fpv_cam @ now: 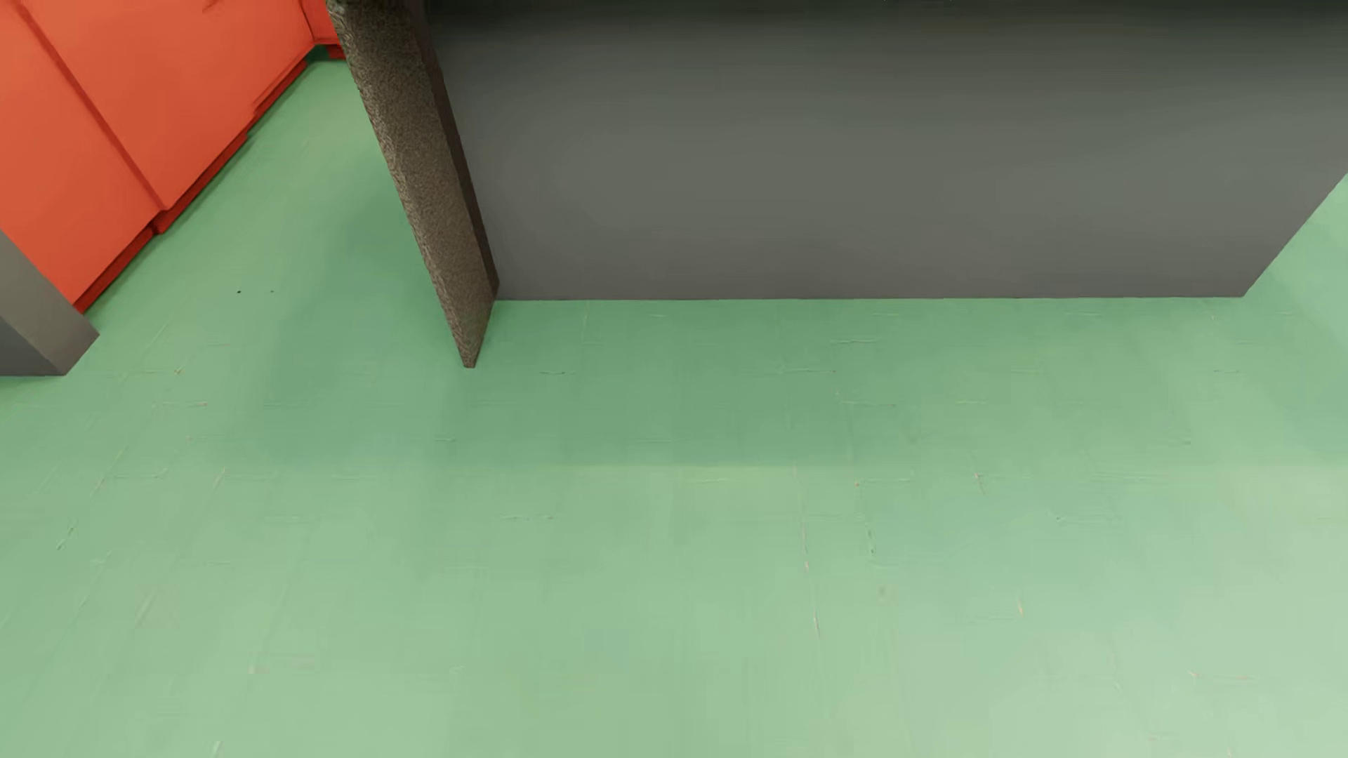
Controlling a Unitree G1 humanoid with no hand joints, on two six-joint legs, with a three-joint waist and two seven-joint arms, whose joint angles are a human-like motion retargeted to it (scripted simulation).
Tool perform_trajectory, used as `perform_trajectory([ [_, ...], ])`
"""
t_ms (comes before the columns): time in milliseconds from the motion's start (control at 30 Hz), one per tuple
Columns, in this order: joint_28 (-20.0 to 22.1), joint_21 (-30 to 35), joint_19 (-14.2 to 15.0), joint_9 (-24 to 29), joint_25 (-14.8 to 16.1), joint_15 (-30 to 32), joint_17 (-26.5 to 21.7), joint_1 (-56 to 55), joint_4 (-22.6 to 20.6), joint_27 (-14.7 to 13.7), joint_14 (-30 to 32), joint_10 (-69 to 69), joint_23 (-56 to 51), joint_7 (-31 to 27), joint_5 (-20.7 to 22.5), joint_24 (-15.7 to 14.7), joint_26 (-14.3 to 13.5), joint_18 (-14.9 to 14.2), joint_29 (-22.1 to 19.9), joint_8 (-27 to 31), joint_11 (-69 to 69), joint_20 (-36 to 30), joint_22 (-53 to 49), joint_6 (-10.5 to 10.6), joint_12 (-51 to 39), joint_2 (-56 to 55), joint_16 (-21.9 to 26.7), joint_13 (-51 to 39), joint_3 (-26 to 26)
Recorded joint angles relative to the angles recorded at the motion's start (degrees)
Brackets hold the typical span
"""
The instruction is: Move towards the counter
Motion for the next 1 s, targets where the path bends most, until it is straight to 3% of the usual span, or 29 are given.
perform_trajectory([
  [100, 0.1, -6.5, -3.3, 0.9, 6.1, -15.4, 1.1, 5.5, -3.2, 3.3, -5.2, 0.9, -4.1, -0.7, -3.9, 1.4, -1.5, 0.7, -3.3, -0.7, 3.4, -1.8, 0.6, -1.6, -5.8, -12.0, -0.1, 4.2, -1.4],
  [200, 0.7, -10.5, -8.5, 1.3, 8.6, -24.9, 3.2, 11.1, -5.0, 6.2, -9.3, 0.8, -6.1, -3.7, -5.7, 0.0, -3.4, 1.1, -5.5, -2.8, -13.8, -2.0, -2.3, -2.1, -11.2, -18.4, -0.7, 6.5, -3.2],
  [267, 1.1, -9.3, -9.7, 1.1, 7.2, -24.0, 3.2, 14.9, -5.6, 6.2, -11.0, -0.8, -5.0, -5.5, -5.8, -0.7, -5.0, 1.2, -3.8, -5.4, -30.7, -3.3, -5.1, -2.1, -13.7, -19.9, -0.5, 6.4, -4.1],
  [300, 1.1, -8.5, -8.6, 1.0, 5.9, -22.5, 3.1, 17.1, -5.7, 6.1, -11.5, -2.2, -4.2, -6.4, -4.8, -1.2, -5.5, 1.2, -2.5, -5.9, -39.7, -4.0, -6.4, -2.0, -14.5, -19.9, -0.5, 6.1, -4.3],
  [333, 1.2, -8.3, -5.8, 0.8, 4.7, -21.1, 3.1, 19.1, -5.8, 6.0, -11.8, -3.4, -3.8, -7.2, -3.7, -1.8, -5.9, 1.2, -1.6, -5.8, -48.4, -4.7, -7.4, -1.9, -15.2, -19.4, -0.6, 6.0, -4.5],
  [400, 1.4, -9.4, -2.3, 0.5, 4.1, -21.8, 3.8, 22.7, -5.9, 5.8, -13.2, -3.9, -3.9, -8.5, -2.7, -2.5, -6.0, 0.9, -1.4, -5.5, -55.6, -6.0, -8.2, -1.7, -15.9, -19.4, -1.0, 6.1, -4.7],
  [467, 1.6, -10.5, -7.2, 0.0, 4.2, -16.7, 5.1, 26.2, -5.1, 5.9, -13.1, -3.6, -3.7, -9.6, -1.9, -2.9, -5.4, 0.5, -1.7, -5.7, -52.6, -6.7, -7.7, -1.4, -15.4, -19.0, -1.1, 6.0, -5.0],
  [533, 1.3, -11.1, -10.8, -0.8, 3.6, -11.0, 6.3, 28.9, -3.3, 6.5, -10.2, -1.6, -2.5, -10.2, -1.0, -3.1, -3.8, 0.3, -1.7, -7.0, -48.6, -6.8, -5.6, -0.5, -13.6, -17.4, -1.0, 5.6, -5.4],
  [567, 0.6, -11.5, -12.4, -1.2, 3.4, -11.8, 7.0, 29.1, -2.0, 6.8, -6.8, 0.9, -1.7, -10.2, 0.1, -3.1, -2.6, 0.2, -1.6, -7.6, -47.1, -6.5, -3.9, 0.2, -12.4, -16.4, -0.8, 5.3, -5.6],
  [667, -5.3, -12.3, -14.9, -1.7, 3.2, -16.8, 9.1, 22.9, 3.4, 6.9, 7.7, 18.1, -0.3, -9.3, 3.9, -1.5, 0.3, -4.0, -1.9, -11.0, -46.6, -8.1, 0.5, 2.7, -9.5, -11.3, 1.2, 3.5, -6.2],
  [733, -9.2, -12.0, -16.1, -1.4, 3.3, -20.0, 9.8, 14.4, 10.1, 5.7, 18.1, 34.0, -0.5, -6.7, 6.6, 1.1, -0.8, -12.3, -2.3, -14.1, -45.9, -11.1, 0.8, 4.5, -9.0, -8.6, 4.8, 2.5, -6.6],
  [767, -9.8, -11.9, -16.5, -1.2, 3.2, -21.5, 9.8, 10.1, 13.0, 4.3, 20.2, 40.4, 0.1, -6.2, 8.1, 1.2, -1.2, -14.6, -3.2, -15.2, -45.6, -11.4, 0.0, 5.4, -8.3, -7.2, 6.5, 2.2, -6.5],
  [867, -7.0, -12.2, -17.2, -0.7, 2.2, -25.6, 10.4, -0.5, 13.7, 4.0, 5.0, 46.2, 2.5, -7.7, 12.0, -4.1, 1.0, -12.1, -4.7, -16.3, -44.8, -4.6, -4.4, 7.3, -4.3, -2.8, 7.9, -1.6, -5.8],
  [933, -4.4, -11.9, -17.4, -0.4, 1.5, -27.6, 10.7, -4.9, 14.5, 3.5, -4.9, 38.3, 2.3, -7.3, 13.6, -8.0, 2.7, -10.3, -5.0, -15.0, -44.6, 0.1, -7.0, 7.7, -2.1, -0.1, 6.9, -3.6, -4.6],
  [1000, -3.8, -9.9, -17.3, -0.4, 1.5, -28.4, 9.8, -6.8, 13.6, 1.7, -7.8, 22.5, 0.4, -7.7, 14.6, -8.2, 3.1, -6.5, -4.6, -12.8, -46.2, 0.8, -8.1, 7.8, -1.0, 2.7, 6.5, -4.7, -3.2],
])
